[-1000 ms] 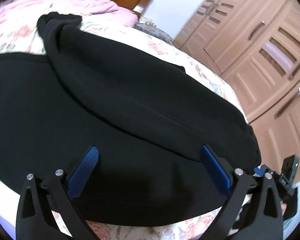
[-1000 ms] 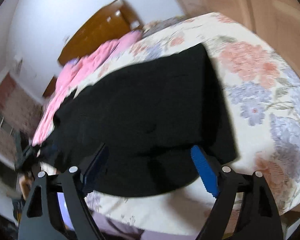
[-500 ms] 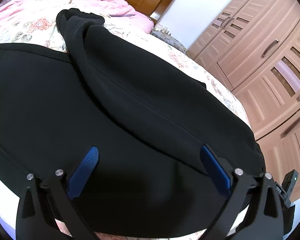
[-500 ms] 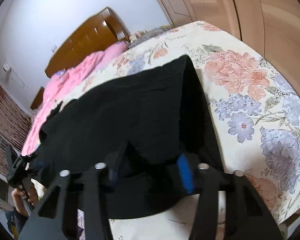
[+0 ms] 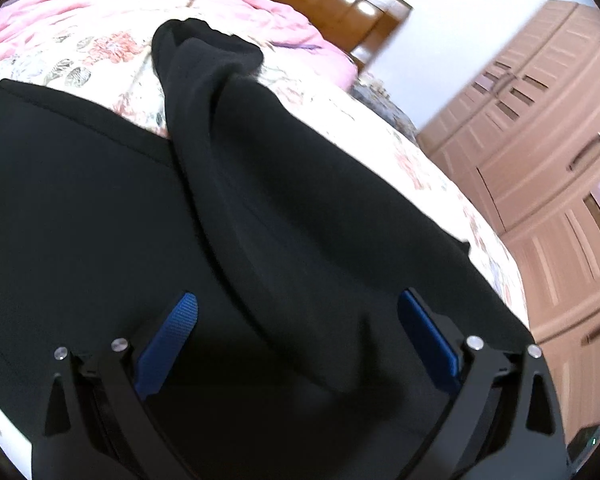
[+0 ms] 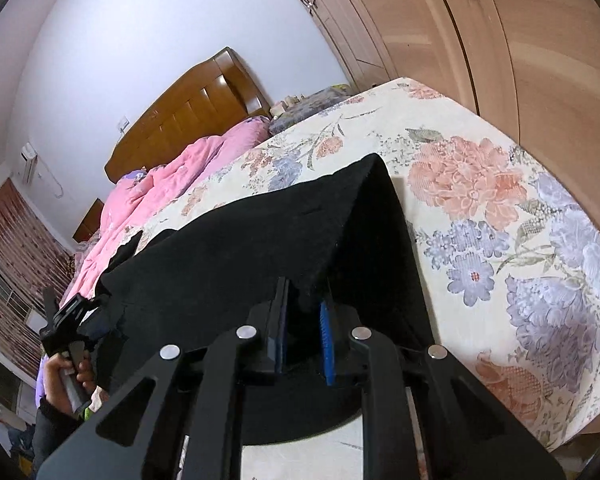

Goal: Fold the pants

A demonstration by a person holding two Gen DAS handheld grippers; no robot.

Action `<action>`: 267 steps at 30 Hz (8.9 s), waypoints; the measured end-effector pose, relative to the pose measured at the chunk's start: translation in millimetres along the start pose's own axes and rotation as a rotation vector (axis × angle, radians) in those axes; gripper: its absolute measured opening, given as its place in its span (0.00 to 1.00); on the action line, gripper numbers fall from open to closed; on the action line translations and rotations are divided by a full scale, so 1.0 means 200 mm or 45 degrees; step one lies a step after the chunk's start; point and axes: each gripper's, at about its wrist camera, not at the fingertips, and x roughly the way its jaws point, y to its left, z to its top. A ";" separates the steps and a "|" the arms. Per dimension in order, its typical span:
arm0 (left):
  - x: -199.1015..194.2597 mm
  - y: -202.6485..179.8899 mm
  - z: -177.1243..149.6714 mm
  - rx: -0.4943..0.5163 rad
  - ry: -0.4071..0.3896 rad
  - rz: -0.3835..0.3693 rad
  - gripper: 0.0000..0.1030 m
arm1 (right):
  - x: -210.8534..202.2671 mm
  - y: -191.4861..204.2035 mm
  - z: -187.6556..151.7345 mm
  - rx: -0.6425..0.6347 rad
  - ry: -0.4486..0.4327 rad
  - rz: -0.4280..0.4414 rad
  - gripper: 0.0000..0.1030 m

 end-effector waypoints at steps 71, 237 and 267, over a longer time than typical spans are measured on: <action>-0.81 -0.04 -0.56 0.340 -0.152 -0.069 0.88 | -0.16 0.04 -0.28 -0.111 0.115 -0.095 0.60; -0.64 0.63 -0.17 0.213 -0.305 0.042 0.91 | 1.62 2.09 -0.29 -1.484 0.677 0.458 0.48; -0.47 0.64 -0.21 0.313 -0.061 0.352 0.93 | 1.35 1.71 0.10 -1.141 0.407 0.401 0.66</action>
